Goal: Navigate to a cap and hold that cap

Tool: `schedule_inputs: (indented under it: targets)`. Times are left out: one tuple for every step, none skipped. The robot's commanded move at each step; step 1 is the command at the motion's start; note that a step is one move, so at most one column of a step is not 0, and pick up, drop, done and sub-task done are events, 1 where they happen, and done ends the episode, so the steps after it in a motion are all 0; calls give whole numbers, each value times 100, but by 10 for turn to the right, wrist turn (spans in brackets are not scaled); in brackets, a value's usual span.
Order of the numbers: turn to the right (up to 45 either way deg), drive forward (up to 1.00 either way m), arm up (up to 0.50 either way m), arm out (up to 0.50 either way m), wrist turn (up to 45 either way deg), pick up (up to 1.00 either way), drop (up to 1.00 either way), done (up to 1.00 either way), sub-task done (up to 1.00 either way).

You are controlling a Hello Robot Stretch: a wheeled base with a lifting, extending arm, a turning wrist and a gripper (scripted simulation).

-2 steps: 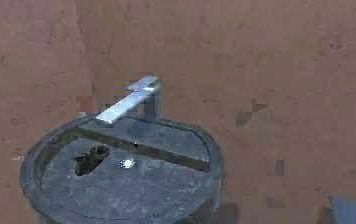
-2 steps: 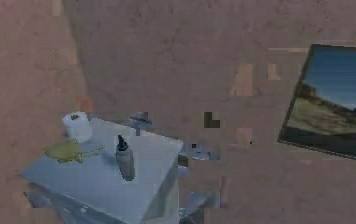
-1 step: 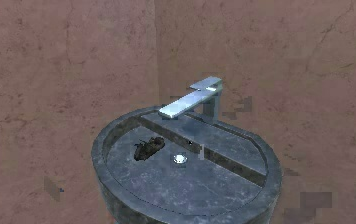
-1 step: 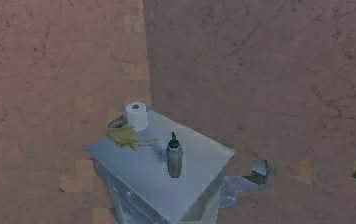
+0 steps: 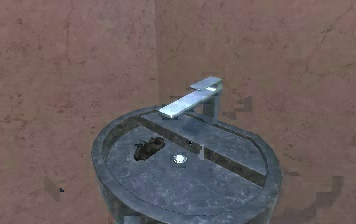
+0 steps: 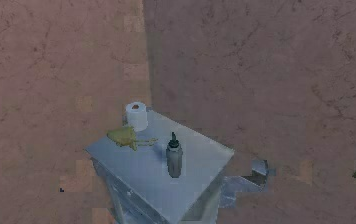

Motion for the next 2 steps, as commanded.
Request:
schedule_inputs:
  targets:
    - [0, 0, 38, 0, 0, 0, 0, 0, 0]
    - [0, 0, 0, 44, 0, 0, 0, 0, 0]
